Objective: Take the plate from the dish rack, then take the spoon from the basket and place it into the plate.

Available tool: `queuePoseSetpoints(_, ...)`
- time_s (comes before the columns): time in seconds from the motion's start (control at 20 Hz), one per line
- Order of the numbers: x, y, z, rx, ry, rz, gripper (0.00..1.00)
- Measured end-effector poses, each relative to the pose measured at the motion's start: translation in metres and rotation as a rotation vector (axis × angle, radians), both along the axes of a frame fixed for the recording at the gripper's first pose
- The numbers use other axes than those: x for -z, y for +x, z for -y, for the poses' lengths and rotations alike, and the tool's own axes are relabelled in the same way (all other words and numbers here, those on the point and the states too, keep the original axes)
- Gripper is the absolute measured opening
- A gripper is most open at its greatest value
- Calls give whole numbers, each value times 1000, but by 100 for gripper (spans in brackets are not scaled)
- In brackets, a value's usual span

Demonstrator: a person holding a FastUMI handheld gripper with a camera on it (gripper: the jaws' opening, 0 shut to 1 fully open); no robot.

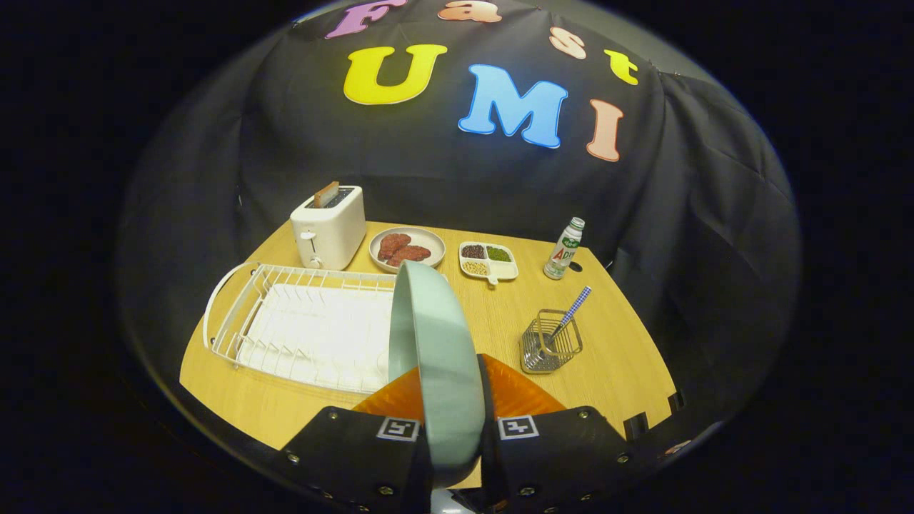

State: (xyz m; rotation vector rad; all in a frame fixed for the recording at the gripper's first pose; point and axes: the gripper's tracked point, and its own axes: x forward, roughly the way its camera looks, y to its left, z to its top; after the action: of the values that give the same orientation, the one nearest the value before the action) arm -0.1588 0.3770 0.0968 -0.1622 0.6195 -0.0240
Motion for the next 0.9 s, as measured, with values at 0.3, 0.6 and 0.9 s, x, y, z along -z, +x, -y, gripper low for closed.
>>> queuePoseSetpoints(0.3,47,-42,25,-40,88,-95,26)
queuePoseSetpoints(0.6,98,-66,23,-76,251,-191,26)
queuePoseSetpoints(0.9,136,-71,22,-19,494,-275,25)
